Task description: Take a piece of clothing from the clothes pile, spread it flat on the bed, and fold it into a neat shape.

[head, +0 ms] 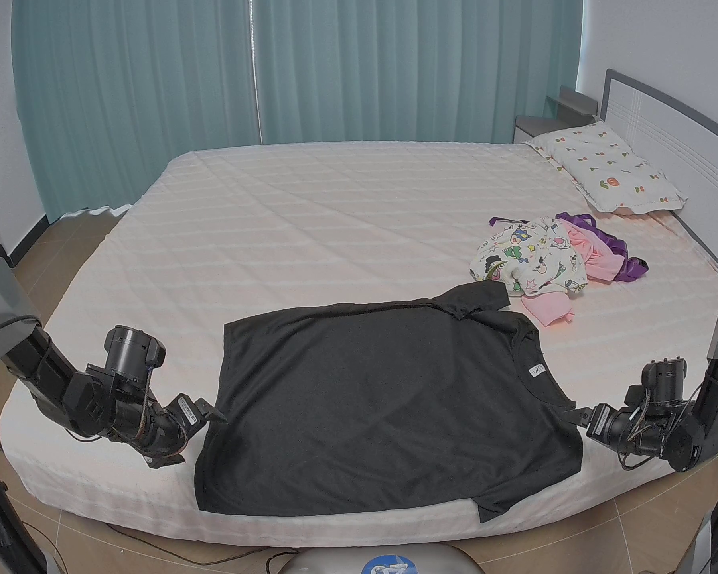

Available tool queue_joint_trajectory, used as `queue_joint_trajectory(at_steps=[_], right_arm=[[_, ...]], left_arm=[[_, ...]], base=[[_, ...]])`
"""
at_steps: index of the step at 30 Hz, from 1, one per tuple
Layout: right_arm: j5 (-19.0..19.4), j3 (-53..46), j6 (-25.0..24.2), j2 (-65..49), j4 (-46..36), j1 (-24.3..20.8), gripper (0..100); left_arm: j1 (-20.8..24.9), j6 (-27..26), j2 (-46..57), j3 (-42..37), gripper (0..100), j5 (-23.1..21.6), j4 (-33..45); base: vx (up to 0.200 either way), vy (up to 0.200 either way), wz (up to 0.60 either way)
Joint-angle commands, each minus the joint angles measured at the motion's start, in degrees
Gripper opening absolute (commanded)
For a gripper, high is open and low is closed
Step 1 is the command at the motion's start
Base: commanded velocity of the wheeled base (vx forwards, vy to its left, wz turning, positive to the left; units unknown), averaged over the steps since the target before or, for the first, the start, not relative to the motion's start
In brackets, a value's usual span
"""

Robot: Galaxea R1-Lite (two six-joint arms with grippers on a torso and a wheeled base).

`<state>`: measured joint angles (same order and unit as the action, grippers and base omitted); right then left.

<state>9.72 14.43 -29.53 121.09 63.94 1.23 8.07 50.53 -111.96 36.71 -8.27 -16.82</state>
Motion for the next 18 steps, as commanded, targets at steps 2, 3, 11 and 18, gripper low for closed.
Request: queue_joint_trajectory(at_steps=[2, 3, 11, 18], right_arm=[[-0.05, -0.20, -0.01, -0.50, 0.04, -0.44, 100], [-0.05, -0.20, -0.01, -0.50, 0.04, -0.53, 100], [-0.05, -0.99, -0.01, -0.24, 0.04, -1.58, 100], [-0.05, -0.99, -0.01, 0.20, 0.04, -1.76, 100]], left_arm=[[-0.07, 0.09, 0.07, 0.47, 100, 0.09, -0.14], [-0.07, 0.01, 0.34, 0.47, 100, -0.17, -0.49], [0.19, -0.08, 0.16, 0.03, 100, -0.35, -1.11], [0.19, 0.18, -0.01, 0.56, 100, -0.26, -1.11]], base=[[0.000, 0.000, 0.00], [0.000, 0.000, 0.00], [0.150, 0.000, 0.00], [0.000, 0.000, 0.00]])
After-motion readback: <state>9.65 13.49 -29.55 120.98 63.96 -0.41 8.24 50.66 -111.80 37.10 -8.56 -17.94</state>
